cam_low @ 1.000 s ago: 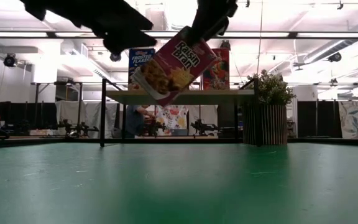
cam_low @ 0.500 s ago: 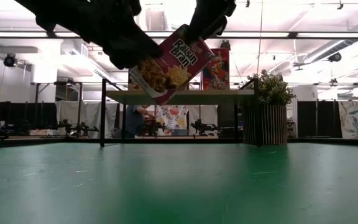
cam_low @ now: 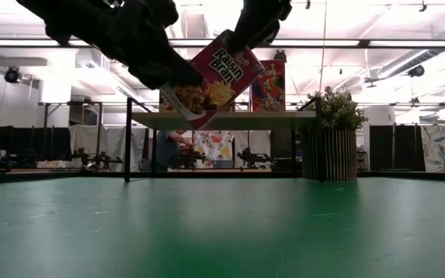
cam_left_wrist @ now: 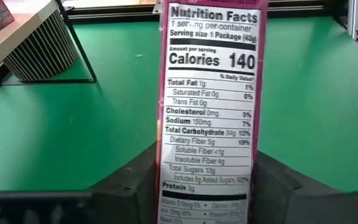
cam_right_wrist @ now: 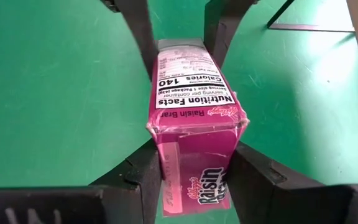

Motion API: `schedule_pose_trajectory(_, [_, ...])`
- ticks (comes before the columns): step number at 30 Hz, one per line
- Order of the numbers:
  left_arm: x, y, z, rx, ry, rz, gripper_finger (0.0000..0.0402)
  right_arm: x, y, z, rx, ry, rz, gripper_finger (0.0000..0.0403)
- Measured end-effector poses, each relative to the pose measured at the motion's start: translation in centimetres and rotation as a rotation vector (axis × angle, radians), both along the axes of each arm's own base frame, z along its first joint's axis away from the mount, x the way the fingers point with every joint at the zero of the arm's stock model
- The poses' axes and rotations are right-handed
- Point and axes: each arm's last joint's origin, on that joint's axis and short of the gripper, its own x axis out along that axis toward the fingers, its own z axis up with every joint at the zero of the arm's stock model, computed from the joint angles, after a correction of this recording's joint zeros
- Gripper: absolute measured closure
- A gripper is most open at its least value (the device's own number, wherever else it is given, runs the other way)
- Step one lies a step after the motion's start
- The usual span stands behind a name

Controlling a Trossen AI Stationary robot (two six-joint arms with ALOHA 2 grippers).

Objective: Stack cereal on shelf
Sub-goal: Put the violet cereal box on the shelf aligned with the violet cereal boxes

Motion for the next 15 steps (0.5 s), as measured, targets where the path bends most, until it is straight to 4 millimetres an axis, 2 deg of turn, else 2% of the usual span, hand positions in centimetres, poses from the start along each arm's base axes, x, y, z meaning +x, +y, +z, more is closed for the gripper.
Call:
schedule_pose_trajectory(3, [0.0,0.0,0.1,0.016,-0.001,-0.008,0.0254,0.0,0.0,0.1,-0.011,0.002,0.023,0.0248])
schedule_pose_trajectory(6, [0.0,0.0,0.2,0.032,-0.012,-0.017,0.0255,0.0,0.0,0.8,-0.025,-0.002,0.048,0.0226])
schedule_pose_trajectory(11, [-0.3,0.0,0.9,0.053,-0.068,-0.029,0.0242,-0.3,0.0,3.2,-0.063,-0.011,0.1,0.0198])
schedule_pose_trajectory(15, [-0.8,0.1,1.5,0.08,-0.136,-0.042,0.024,-0.8,-0.1,5.4,-0.08,-0.045,0.116,0.0191])
